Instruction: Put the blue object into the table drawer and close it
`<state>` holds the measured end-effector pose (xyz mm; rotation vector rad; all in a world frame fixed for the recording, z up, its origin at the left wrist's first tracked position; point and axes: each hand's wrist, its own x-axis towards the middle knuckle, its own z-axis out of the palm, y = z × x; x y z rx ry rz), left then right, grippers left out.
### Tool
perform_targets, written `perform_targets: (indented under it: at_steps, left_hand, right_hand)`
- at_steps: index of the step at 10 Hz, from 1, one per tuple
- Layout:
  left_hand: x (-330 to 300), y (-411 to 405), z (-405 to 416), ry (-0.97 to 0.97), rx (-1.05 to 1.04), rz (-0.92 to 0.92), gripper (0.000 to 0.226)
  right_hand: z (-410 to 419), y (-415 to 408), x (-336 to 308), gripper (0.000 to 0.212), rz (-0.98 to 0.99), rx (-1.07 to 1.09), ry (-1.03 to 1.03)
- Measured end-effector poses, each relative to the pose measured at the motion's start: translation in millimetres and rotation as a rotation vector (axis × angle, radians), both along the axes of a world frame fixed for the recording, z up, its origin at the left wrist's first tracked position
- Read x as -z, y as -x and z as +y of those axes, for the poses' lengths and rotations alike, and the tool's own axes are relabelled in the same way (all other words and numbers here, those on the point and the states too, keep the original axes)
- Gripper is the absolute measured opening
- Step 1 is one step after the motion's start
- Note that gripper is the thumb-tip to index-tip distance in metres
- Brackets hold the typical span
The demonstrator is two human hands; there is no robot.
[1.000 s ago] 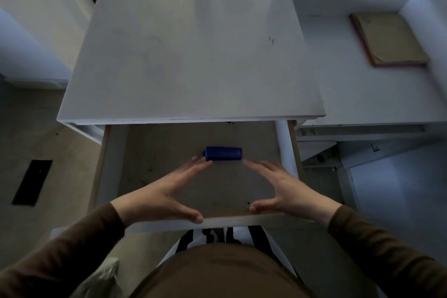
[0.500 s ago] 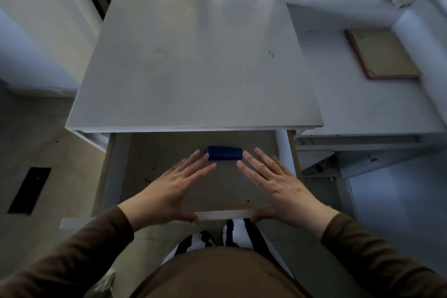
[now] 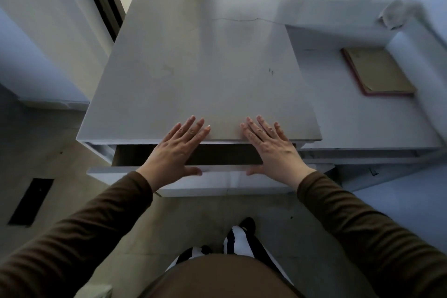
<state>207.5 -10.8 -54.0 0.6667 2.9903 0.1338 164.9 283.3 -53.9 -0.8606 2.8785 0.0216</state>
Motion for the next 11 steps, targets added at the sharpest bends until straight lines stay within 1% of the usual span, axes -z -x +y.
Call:
perform_targets:
  at_steps: [2,4,6,8,9,10,11]
  left_hand:
    - [4,30,-6,-0.028,-0.031,0.009,0.103]
    - [6,45,-11,-0.025,-0.006,0.076,0.095]
    - [6,52,-15,-0.034,0.030,0.103,0.090]
    - [7,51,-14,-0.033,0.031,0.115,0.088]
    - [2,52,-12,-0.047,0.014,0.040,0.094]
    - [-7,57,-13,-0.115,-0.006,-0.106,0.100]
    - [-27,56,-12,-0.233,-0.038,-0.243,0.098]
  right_hand:
    - [-6,23,1,0.113,0.012,0.035,0.062]
    - [-10,34,7,0.105,0.053,0.058,0.088]
    - [-11,37,12,0.096,0.089,0.083,0.132]
    - [-13,37,12,0.095,0.078,0.096,0.134]
    - [-14,38,5,0.097,0.009,0.106,0.142]
    - [-12,44,-6,0.099,-0.126,0.108,0.225]
    - [-11,44,-25,0.094,-0.206,0.133,0.385]
